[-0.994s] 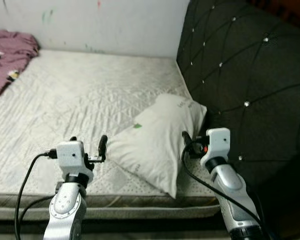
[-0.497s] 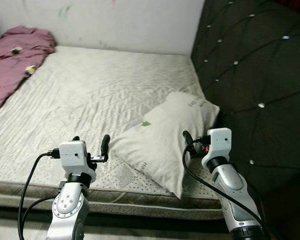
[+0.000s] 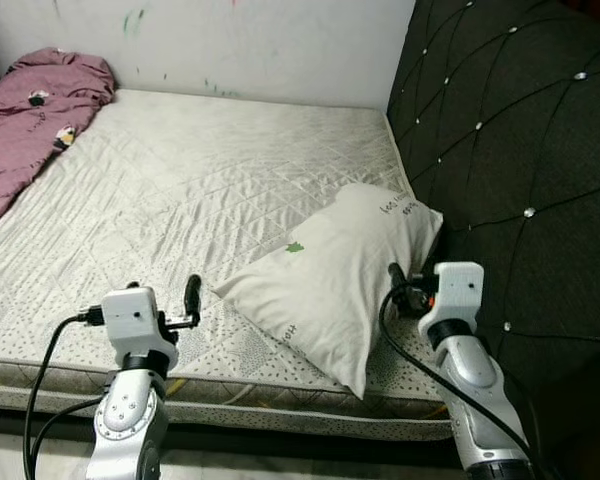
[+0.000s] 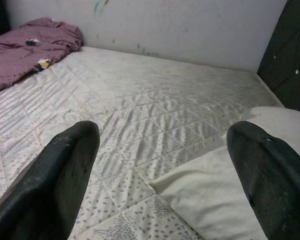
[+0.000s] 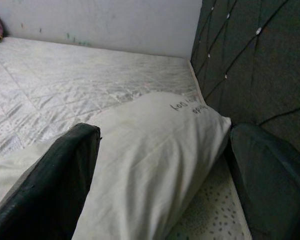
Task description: Clean up the room
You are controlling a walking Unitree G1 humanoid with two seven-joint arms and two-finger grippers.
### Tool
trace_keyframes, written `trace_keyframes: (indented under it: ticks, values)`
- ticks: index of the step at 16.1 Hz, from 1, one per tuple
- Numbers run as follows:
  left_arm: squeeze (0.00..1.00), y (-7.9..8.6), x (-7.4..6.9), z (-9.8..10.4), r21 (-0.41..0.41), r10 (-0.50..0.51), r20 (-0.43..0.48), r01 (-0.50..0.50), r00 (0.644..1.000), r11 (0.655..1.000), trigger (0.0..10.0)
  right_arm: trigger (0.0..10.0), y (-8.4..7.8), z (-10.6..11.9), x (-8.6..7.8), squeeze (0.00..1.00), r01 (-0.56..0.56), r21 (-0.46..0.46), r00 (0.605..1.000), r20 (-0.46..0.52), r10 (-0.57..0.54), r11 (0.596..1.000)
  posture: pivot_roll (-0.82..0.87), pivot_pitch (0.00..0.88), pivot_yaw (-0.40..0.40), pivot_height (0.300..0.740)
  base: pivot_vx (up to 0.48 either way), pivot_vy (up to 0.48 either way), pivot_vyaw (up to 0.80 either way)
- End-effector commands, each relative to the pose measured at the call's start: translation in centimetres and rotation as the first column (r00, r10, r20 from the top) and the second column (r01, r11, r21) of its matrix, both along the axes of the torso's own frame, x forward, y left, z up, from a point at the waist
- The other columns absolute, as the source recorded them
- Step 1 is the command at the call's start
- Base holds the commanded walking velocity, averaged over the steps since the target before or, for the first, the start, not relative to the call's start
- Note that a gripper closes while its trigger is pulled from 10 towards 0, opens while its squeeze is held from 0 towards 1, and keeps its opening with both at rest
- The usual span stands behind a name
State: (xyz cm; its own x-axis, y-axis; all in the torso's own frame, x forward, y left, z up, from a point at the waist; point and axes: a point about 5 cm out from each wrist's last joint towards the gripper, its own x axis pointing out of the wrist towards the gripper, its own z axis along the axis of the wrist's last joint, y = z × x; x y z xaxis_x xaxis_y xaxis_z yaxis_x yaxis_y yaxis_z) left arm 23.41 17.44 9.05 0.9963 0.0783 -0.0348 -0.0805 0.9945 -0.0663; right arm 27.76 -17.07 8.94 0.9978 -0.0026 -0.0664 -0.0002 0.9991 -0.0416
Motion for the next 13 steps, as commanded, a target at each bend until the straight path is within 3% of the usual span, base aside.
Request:
trace_keyframes:
  ticks: [1,5,13]
  values:
    - [0.00,0.0,0.1,-0.2,0.005,-0.005,-0.001,0.005,1.000,1.000,10.0,10.0,-0.1,0.1,0.0,0.00,0.005,0.008,1.000,0.001,-0.005,1.000,-0.07,0.000,-0.022,0.740,0.000,0.000,-0.80]
    - [0.00,1.0,0.3,0.0,0.041,0.016,0.018,-0.016,1.000,0.999,10.0,10.0,0.0,0.2,0.0,0.00,0.015,-0.008,1.000,0.010,-0.015,1.000,-0.05,0.000,-0.034,0.740,0.000,0.000,-0.80]
    - [0.00,1.1,-0.6,-0.3,0.047,0.018,-0.002,-0.018,1.000,0.999,10.0,10.0,0.6,-0.2,-0.8,0.00,-0.008,0.014,1.000,0.006,0.008,1.000,-0.06,0.000,0.000,0.740,0.000,0.000,0.00]
